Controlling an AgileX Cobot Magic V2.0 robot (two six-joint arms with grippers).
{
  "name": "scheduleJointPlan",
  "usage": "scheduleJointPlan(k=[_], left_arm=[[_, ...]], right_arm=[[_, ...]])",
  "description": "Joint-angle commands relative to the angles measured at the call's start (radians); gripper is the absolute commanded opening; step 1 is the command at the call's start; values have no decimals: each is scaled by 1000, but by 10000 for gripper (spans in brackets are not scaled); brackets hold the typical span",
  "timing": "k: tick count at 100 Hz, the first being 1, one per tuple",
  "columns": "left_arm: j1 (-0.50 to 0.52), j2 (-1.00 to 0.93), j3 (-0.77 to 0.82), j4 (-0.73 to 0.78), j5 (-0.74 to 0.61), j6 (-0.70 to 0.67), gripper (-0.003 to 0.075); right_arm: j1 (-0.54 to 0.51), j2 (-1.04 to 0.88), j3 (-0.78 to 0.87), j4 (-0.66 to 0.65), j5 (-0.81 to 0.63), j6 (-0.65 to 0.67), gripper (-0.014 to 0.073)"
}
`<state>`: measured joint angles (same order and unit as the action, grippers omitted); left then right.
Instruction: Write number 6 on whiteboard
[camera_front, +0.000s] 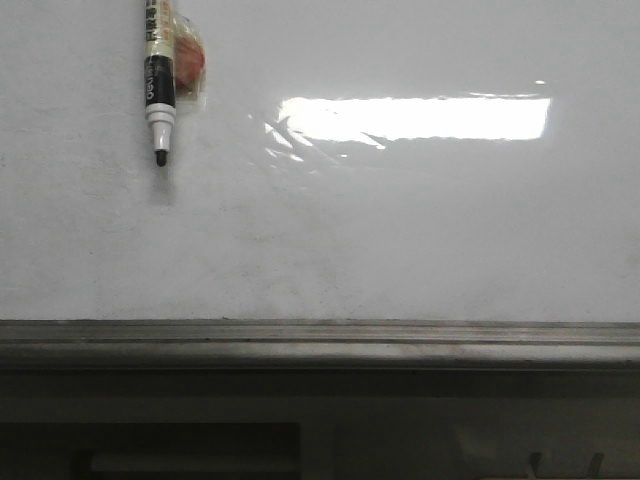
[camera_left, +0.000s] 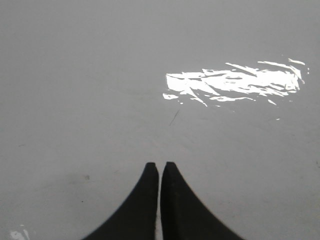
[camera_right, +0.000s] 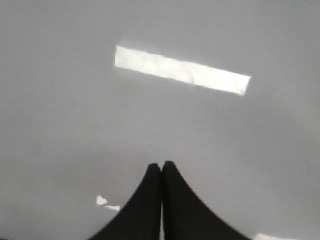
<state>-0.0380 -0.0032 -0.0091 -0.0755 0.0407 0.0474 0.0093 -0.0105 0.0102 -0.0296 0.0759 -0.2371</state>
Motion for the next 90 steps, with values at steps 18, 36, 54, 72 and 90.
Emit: scheduleJointPlan(k=[18,36,54,72,90], left_arm=[[3,-32,50,-4,-74,-12,-20],[3,-32,50,-4,-74,-12,-20],[3,-32,50,-4,-74,-12,-20],[3,-32,50,-4,-74,-12,-20],[3,-32,50,-4,-76,-12,-20]], right_arm=[[-5,-18,23,-8,-84,-1,-53],[-5,-18,23,-8,-84,-1,-53],[-5,-18,23,-8,-84,-1,-53],[-5,-18,23,-8,-84,-1,-53],[-5,-18,23,-8,-95,-1,-53]])
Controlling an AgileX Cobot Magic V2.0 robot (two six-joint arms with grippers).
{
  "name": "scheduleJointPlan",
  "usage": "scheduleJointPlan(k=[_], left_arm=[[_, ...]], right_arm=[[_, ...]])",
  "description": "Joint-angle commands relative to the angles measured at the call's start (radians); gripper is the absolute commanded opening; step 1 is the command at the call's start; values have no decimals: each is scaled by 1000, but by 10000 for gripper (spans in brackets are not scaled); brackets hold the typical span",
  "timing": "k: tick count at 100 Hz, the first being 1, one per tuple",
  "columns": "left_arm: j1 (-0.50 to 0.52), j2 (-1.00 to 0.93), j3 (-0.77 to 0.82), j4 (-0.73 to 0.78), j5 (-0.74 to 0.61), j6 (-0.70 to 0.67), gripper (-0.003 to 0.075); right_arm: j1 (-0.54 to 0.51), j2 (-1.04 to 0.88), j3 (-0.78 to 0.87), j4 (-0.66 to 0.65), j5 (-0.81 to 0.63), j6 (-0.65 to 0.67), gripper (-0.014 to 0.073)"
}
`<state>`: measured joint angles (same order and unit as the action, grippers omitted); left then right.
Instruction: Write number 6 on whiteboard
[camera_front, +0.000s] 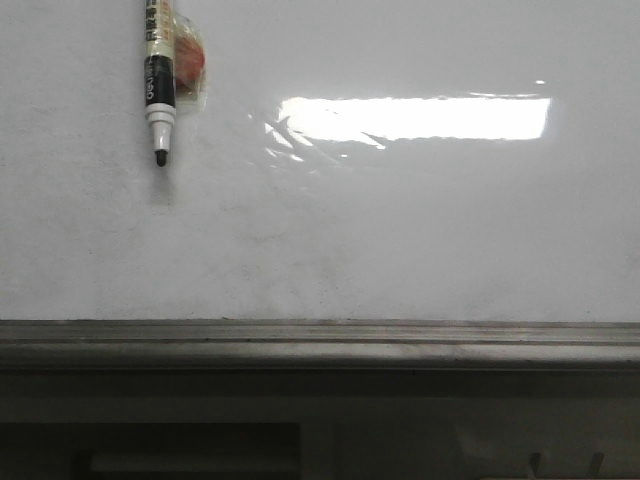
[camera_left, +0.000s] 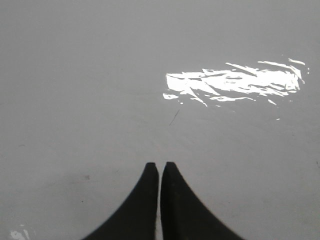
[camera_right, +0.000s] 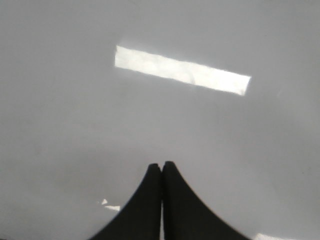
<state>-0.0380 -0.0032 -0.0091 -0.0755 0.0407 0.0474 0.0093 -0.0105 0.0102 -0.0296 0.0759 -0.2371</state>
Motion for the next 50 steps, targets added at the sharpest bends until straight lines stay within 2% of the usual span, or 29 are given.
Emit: scheduleJointPlan(k=[1,16,28,35,50], left_arm=[[3,-32,50,-4,-76,-12,-20],[3,-32,50,-21,-82,-12,-20],[3,-32,50,-103,-82,-12,-20],[3,-32,48,-217,-82,-12,-20],[3,-32,46,-583,-89,-12,-20]], right_arm=[[-5,-18,23,-6,-98,-1,-53],[-5,-18,23,118,-110,-1,-53],[-5,-18,23,306,-130,-1,-53],[-5,-18,23,407,-137,-1,-53],[-5,-18,16,684,-145,-1,-53]])
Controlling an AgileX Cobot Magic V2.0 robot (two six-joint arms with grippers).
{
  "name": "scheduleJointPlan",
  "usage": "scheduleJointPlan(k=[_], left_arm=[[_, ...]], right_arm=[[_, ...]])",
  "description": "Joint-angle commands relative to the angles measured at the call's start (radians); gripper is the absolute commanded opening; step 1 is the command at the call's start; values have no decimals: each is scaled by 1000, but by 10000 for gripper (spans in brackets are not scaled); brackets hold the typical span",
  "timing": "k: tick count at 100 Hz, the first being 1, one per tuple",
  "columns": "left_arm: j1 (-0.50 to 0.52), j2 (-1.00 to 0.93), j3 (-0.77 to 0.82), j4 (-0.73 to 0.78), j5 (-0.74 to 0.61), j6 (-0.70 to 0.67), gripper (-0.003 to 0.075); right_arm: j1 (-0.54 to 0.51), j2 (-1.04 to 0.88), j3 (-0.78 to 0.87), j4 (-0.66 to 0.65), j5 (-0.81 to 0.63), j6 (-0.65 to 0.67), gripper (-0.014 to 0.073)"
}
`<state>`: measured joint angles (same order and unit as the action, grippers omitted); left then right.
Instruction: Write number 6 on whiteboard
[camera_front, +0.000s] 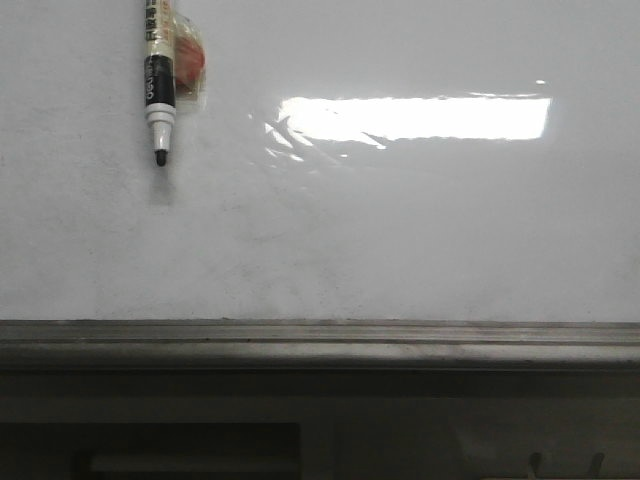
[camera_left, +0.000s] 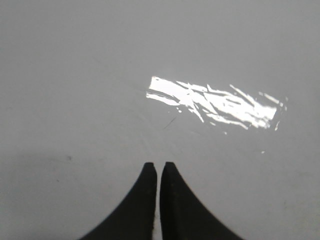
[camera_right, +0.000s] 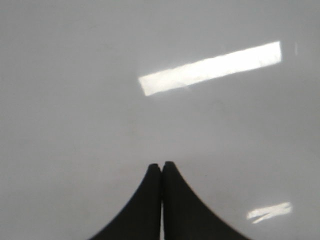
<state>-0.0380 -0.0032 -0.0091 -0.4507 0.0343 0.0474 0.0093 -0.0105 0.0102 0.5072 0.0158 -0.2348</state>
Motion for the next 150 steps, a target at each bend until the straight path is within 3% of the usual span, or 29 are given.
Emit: scheduleJointPlan(k=[1,14,28,47,66,76,83,95,102,106,111,134,150], left_arm=[[3,-32,46,-222,-85,-12,-20],[3,-32,-12,-321,-34,-12,-20],[3,19,-167,-234,115,-7,-20],[3,241,-436,-37,405,0,-20],[-2,407,-609,-38,552,106,-19],[-54,444,-648,-57,554,137,-11],[-97,462,-659,-75,554,187,37],[-157,501,-659,-124,549,208,274],[-185,530,-659,-160,537,210,435],[-199,549,-659,-188,522,219,505],[-215,574,-659,-235,503,248,535],[-314,739,-659,-547,423,515,489],[-426,871,-659,-585,305,572,489]], right_arm=[[-5,-18,14,150,-85,-4,-53],[-5,-15,-60,149,25,-4,-52],[-5,56,-193,101,188,-4,-51],[-5,302,-407,-16,409,-5,-51],[-5,478,-565,-23,509,-5,-51],[2,512,-604,-19,533,-15,-18],[14,523,-618,-19,538,-15,92],[24,532,-622,-19,548,-15,435],[25,536,-622,-19,558,-15,547],[25,538,-622,-19,563,-15,558],[25,539,-622,-19,567,-15,549],[25,539,-622,-6,567,-15,520],[25,539,-622,-6,571,-15,520]])
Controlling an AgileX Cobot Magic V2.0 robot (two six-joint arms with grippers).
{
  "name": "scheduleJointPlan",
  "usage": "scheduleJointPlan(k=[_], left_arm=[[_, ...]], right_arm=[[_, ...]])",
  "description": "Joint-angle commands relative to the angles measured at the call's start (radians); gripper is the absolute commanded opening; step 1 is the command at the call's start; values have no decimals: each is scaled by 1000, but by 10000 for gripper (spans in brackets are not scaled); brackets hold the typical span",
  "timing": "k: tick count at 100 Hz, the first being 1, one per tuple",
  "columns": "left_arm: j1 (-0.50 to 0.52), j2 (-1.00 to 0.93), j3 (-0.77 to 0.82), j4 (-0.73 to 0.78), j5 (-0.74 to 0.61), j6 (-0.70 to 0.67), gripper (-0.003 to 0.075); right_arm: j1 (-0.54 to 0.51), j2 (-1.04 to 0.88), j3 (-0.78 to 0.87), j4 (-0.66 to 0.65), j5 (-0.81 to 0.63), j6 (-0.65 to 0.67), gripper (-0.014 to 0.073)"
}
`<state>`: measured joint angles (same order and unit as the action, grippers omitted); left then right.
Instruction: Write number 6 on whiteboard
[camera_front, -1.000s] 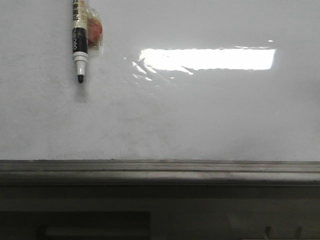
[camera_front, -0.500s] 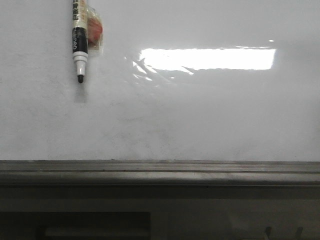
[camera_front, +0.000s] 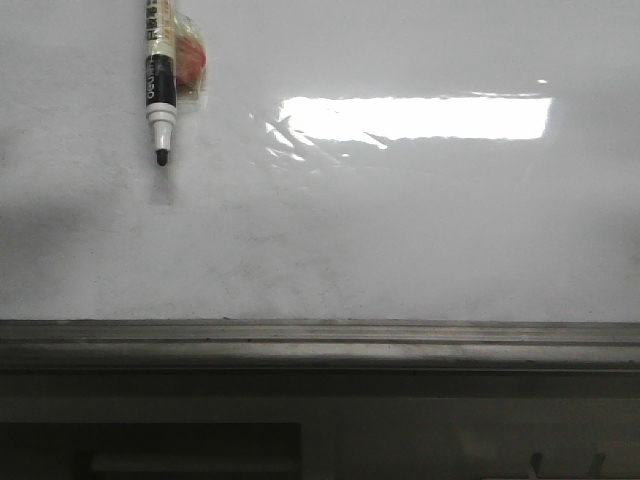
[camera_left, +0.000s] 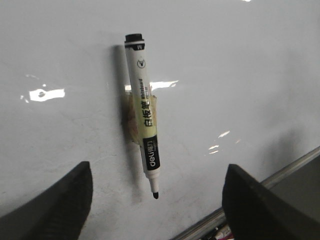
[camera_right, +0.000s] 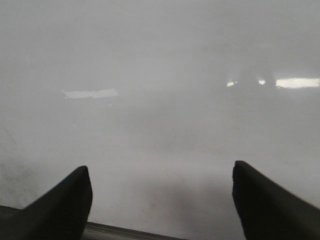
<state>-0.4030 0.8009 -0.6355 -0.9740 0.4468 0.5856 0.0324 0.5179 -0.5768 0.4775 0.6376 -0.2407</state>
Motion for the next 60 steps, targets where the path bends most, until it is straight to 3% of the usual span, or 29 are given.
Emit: scheduleJointPlan(k=[1,29,46,60], left_arm=[[-66,72,-33,-62,-113,35,489],[-268,219,-33,-57,-377,35,489],[-318,262,-33,-57,-512,35,473],[-318,300,-33,-57,-523,35,426]], right_arm=[[2,11,-35,24,-49,-9,520],[2,11,-35,24,-48,-9,520],[2,11,-35,24,-48,-9,520],[2,11,-35,24,-48,-9,520]])
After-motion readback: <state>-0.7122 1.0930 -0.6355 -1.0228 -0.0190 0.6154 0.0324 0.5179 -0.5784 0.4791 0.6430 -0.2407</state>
